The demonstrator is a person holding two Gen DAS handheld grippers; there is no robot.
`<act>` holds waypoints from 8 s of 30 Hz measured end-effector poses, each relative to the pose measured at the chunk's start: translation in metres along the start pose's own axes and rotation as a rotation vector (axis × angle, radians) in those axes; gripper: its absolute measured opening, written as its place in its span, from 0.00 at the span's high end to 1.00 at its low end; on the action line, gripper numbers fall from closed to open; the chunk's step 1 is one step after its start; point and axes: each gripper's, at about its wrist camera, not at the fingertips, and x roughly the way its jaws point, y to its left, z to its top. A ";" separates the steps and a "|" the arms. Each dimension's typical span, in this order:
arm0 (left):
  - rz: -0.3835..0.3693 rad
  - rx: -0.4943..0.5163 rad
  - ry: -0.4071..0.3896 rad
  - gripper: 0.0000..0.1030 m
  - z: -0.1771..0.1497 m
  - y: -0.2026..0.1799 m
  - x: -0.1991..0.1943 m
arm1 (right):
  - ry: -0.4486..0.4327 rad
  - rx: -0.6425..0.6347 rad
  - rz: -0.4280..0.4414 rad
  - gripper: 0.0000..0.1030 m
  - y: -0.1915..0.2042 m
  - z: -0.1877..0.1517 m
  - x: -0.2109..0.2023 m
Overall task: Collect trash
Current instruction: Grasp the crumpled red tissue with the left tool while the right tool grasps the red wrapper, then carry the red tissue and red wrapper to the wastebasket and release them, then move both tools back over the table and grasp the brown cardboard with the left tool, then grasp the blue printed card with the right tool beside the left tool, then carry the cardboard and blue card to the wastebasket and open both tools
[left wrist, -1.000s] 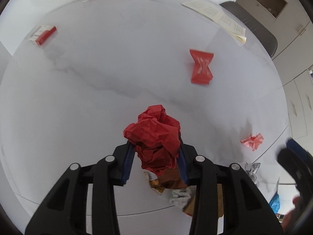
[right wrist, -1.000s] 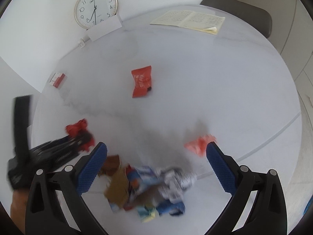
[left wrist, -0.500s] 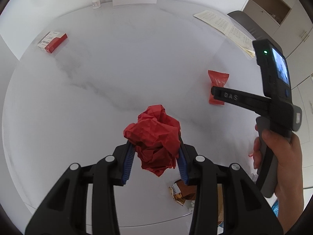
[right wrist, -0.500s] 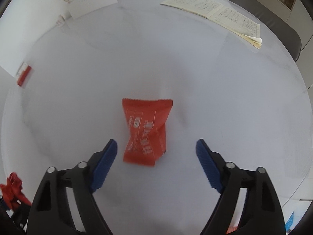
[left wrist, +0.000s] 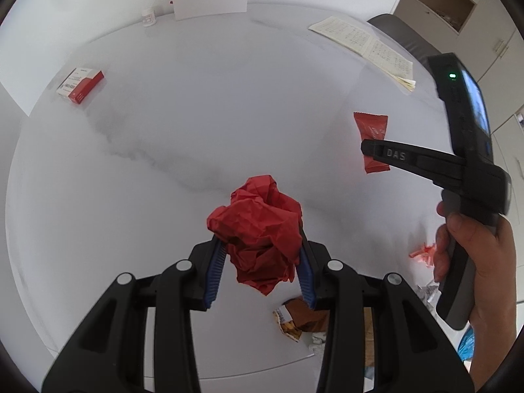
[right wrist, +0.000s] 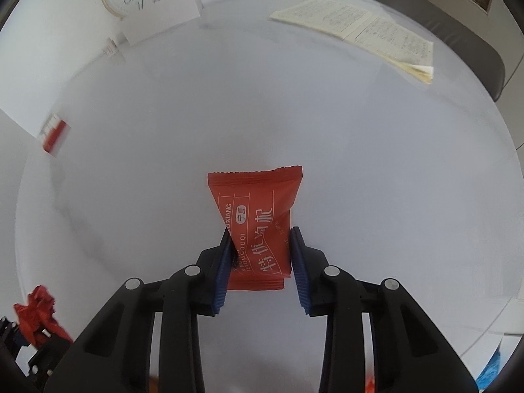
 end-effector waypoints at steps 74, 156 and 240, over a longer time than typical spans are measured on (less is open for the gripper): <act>-0.311 0.774 0.067 0.07 -0.260 -0.297 -0.108 | -0.137 0.649 -0.229 0.02 -0.255 -0.487 -0.239; -0.583 0.537 -0.017 0.52 -0.169 -0.062 -0.096 | -0.124 0.332 0.489 0.08 -0.055 -0.263 -0.186; -0.579 0.863 0.056 0.65 -0.252 -0.253 -0.109 | -0.012 0.727 -0.206 0.10 -0.270 -0.512 -0.138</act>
